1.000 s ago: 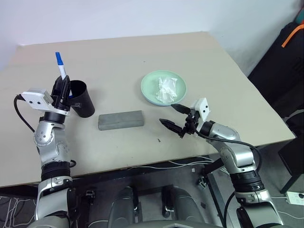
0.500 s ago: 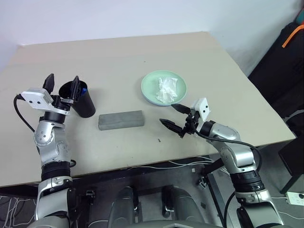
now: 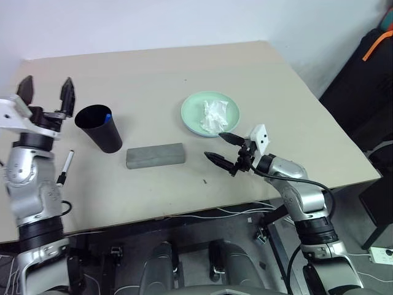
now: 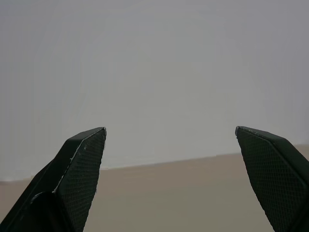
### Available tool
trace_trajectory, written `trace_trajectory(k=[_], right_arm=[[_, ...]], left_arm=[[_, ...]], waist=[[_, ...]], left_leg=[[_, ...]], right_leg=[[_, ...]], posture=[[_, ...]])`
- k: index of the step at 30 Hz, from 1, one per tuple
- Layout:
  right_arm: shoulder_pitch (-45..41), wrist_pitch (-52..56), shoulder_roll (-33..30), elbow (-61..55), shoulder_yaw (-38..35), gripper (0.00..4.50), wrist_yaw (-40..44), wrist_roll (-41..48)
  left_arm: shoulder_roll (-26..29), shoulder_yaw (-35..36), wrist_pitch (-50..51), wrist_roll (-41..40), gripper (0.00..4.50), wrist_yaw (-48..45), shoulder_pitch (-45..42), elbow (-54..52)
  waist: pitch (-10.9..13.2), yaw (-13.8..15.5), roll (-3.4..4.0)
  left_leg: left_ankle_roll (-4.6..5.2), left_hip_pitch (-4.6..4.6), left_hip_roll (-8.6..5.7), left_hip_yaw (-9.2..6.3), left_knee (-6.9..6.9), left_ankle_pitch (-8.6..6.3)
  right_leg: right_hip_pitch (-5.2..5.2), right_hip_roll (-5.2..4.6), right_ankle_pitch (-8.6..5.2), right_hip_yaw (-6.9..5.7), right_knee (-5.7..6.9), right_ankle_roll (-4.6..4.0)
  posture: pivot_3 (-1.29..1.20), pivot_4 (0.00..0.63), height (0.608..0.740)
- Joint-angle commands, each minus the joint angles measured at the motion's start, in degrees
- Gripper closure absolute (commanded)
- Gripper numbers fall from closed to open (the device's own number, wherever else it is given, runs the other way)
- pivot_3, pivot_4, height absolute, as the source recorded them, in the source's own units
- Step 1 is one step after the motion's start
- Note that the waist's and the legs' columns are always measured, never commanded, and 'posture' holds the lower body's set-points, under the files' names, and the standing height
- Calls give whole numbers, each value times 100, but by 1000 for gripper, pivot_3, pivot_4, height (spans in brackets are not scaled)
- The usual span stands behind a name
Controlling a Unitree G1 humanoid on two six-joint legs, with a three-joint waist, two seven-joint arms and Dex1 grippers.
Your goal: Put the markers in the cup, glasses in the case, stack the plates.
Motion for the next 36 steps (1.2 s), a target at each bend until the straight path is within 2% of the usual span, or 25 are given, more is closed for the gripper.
trace_trajectory(k=[1, 6, 9, 14, 19, 23, 33, 36], right_arm=[[-242, -45, -7, 58, -92, 0, 224, 180], [-367, -50, -165, 163, -140, 0, 543, 248], [-321, -39, -385, 80, 20, 0, 909, 189], [-363, 348, -427, -14, -42, 0, 1147, 533], [-331, 746, -538, -195, -54, 0, 1254, 721], [-311, 681, -566, -373, -149, 0, 1331, 834], [-467, -33, -448, -848, -477, 0, 1095, 888], [-419, -358, -234, -813, -689, 0, 1045, 1115]], left_arm=[[275, 478, 624, 89, 8, 444, 429, -454], [467, 1028, 1328, -175, 8, 692, 875, -818], [590, 1113, 2146, -342, 8, 716, 1258, -1036], [604, 998, 3742, -857, 8, 747, 1798, -1393], [916, 677, 4696, -689, 8, 768, 1942, -1475], [994, 571, 4744, -510, 8, 686, 1790, -1230], [877, 155, 4677, -164, 8, 461, 1462, -699], [779, 59, 4658, -105, 8, 422, 1329, -564]], waist=[[0, -10, 0], [0, 23, -1], [0, 23, -1], [0, 0, 0], [1, 1, 1], [1, 6, 0], [1, 3, 1], [1, 6, 0]], left_leg=[[0, 0, 1, 0, 0, 0], [-1, -4, 9, -1, -3, -1], [-3, -4, 7, 0, -4, -2], [-3, -7, 8, 1, -24, -3], [-4, -8, 9, -4, -33, -3], [-4, -18, 9, 3, -92, -4], [-4, -16, 4, 17, -101, -4], [-4, -16, 5, 17, -102, -4]], right_leg=[[-2, 1, -1, 1, 0, -1], [-7, -3, -5, -2, -2, -8], [-9, -18, -4, -5, -10, -8], [-11, -18, 1, 0, -27, 0], [-31, -16, 2, -3, -38, -3], [-14, -13, 51, -8, -120, -3], [-26, -17, 62, -5, -122, -23], [-25, -17, 62, -5, -122, -24]], posture=[[0, 150, 740], [0, 150, 740], [0, 150, 740], [0, 150, 740], [0, 150, 740], [0, 150, 740], [0, 150, 740], [0, 150, 740]])
